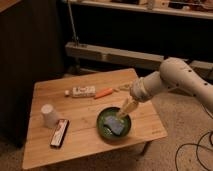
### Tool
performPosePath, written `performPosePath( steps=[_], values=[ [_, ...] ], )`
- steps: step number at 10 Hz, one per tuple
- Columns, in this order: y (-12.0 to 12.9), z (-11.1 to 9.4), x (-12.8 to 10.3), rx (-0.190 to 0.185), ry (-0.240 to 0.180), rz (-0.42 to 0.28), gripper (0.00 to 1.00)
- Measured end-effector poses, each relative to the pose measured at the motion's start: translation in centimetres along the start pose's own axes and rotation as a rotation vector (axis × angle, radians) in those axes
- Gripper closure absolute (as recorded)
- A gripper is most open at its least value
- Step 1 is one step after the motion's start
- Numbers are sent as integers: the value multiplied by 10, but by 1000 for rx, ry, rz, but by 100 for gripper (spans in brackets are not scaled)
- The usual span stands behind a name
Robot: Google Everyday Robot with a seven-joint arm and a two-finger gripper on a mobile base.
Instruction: Place the pepper in the ceramic bowl
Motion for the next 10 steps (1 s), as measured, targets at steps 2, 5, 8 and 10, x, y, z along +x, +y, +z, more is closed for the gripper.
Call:
performPosePath(
  steps=[2,5,8,10],
  values=[
    [0,0,0,0,0,0,20],
    [0,0,0,0,0,0,20],
    [-13,5,2,21,18,-49,20],
    [-50,9,7,34,-27,-137,20]
  ],
)
